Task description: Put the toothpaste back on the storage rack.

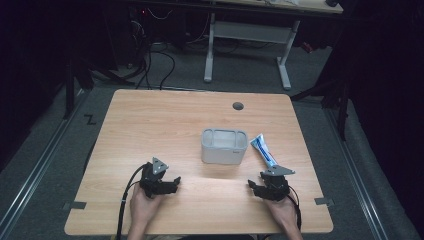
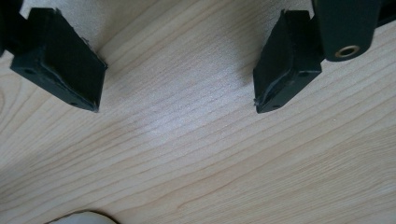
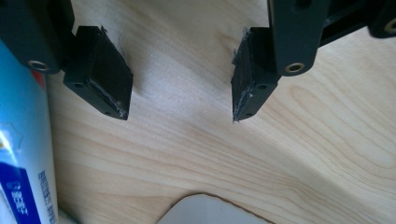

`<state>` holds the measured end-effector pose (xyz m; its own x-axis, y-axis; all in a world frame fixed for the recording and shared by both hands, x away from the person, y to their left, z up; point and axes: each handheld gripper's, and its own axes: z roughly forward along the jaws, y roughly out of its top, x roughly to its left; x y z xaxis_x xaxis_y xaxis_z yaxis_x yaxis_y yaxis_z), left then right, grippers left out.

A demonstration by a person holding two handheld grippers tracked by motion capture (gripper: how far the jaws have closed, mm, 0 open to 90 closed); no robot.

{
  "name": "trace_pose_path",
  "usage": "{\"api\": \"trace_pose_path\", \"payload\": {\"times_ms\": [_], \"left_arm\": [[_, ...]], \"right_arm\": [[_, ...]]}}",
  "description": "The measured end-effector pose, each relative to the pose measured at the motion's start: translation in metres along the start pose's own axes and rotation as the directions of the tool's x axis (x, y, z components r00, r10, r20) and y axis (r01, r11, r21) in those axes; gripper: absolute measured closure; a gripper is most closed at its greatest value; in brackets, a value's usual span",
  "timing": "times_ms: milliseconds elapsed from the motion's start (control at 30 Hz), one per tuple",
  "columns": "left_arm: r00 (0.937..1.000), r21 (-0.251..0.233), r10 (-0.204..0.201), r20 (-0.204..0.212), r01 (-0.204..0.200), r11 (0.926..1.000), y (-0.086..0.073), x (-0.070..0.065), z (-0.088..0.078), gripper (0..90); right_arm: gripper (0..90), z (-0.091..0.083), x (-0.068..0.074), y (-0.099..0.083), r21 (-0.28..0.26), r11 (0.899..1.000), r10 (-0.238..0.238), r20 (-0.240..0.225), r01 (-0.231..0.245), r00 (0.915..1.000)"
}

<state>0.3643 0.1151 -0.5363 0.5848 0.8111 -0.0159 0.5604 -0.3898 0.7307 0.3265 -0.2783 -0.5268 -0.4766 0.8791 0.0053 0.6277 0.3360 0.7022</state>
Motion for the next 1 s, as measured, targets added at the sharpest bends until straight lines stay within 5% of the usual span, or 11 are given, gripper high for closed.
{"api": "trace_pose_path", "payload": {"times_ms": [233,467,1000], "left_arm": [[1.0,0.0,-0.003,0.001,0.003,1.0,0.0,0.0,0.0,17.2],[1.0,0.0,-0.002,0.0,0.002,1.0,0.0,0.0,0.0,17.2],[1.0,-0.001,-0.003,0.0,0.003,1.0,0.0,0.0,0.0,17.2]], "right_arm": [[36.7,-0.014,0.0,-0.004,-0.026,1.0,0.009,-0.012,-0.009,0.9999],[35.3,-0.028,0.0,-0.003,-0.04,0.999,-0.034,-0.03,0.033,0.999],[45.7,-0.057,-0.024,-0.005,-0.158,0.986,0.045,-0.021,-0.047,0.9988]]}}
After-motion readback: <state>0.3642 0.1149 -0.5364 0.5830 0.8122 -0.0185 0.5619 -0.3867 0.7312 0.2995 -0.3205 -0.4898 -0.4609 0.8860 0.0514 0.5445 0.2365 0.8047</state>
